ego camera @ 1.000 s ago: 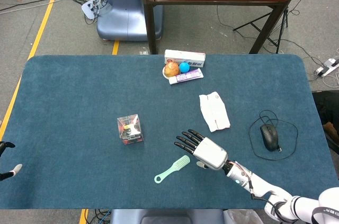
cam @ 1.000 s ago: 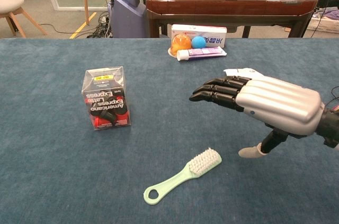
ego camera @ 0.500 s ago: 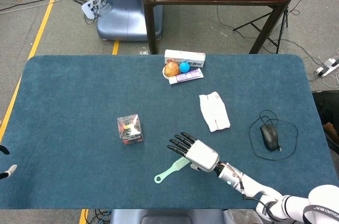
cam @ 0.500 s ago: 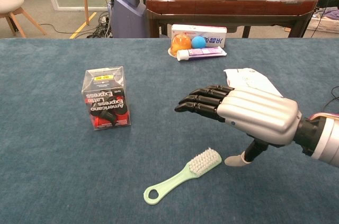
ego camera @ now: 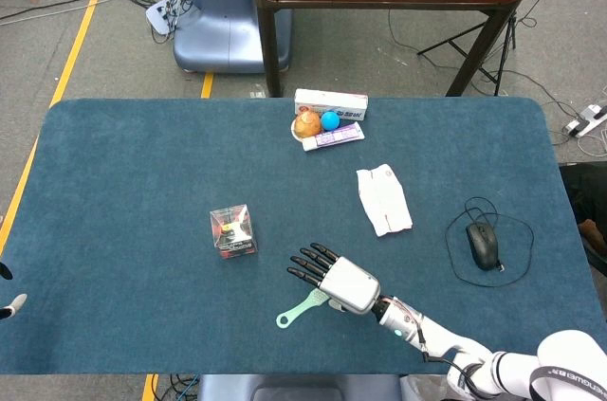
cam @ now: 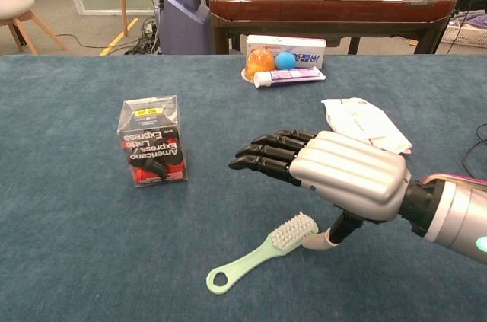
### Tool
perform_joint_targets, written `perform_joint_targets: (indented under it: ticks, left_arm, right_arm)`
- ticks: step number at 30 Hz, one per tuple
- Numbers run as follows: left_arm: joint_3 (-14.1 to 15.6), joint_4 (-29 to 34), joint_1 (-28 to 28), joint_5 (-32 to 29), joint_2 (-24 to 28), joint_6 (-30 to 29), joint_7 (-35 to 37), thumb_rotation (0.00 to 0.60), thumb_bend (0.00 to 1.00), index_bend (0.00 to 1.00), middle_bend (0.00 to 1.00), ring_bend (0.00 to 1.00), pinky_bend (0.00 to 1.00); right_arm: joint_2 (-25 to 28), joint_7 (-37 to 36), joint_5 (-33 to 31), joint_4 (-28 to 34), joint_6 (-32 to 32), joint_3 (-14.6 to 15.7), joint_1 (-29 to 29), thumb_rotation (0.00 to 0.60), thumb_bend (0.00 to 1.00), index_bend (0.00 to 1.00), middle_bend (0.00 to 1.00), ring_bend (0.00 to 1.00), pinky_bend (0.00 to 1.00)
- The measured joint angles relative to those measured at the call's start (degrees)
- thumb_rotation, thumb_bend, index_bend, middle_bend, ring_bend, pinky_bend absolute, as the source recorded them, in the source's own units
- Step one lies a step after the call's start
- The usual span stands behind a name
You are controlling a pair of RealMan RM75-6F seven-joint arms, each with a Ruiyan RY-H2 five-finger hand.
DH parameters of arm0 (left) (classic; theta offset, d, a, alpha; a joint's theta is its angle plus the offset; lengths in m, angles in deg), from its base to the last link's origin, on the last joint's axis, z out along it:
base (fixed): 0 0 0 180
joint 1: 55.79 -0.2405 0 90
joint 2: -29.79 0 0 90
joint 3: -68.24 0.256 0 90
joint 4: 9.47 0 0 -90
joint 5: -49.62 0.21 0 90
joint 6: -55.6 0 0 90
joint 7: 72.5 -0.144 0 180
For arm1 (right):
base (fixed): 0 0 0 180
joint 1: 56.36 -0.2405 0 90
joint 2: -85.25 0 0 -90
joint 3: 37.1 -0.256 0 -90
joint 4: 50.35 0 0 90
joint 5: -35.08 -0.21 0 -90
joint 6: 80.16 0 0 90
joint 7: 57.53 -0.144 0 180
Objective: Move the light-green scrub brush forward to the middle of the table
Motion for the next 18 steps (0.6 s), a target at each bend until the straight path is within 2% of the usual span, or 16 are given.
perform_joint_targets:
  ticks: [7, 12, 18]
  left_arm:
    - [-0.4, -0.1, -0.2, -0.3, 0.2, -0.5, 0.7, 0.6, 0.11, 0.56, 0.45, 0.3, 0.5]
    - [-0.5, 0.0, -0.4, -0.6, 0.4, -0.5, 0.7, 0.6, 0.11, 0.56, 0.45, 0.3, 0.5]
    - [-0.6, 0.0, -0.5, -0.7, 0.6, -0.4, 1.0, 0.6, 0.11, 0.56, 0.45, 0.3, 0.5]
  right_arm:
    - [-1.8, 0.0, -0.4, -0.8, 0.2, -0.1, -0.4, 0.6, 0.0, 0.06, 0.05, 0.02, 0.11]
    - [-3.6, -1.0, -0.4, -2.5, -0.3, 0.0, -0.6, 0.6, 0.0, 0.0, 0.05, 0.02, 0.11]
    - [-4.9, -2.3, -0.6, -4.1, -0.6, 0.3, -0.8, 0.6, 0.0, 0.0, 0.05, 0.02, 0.11]
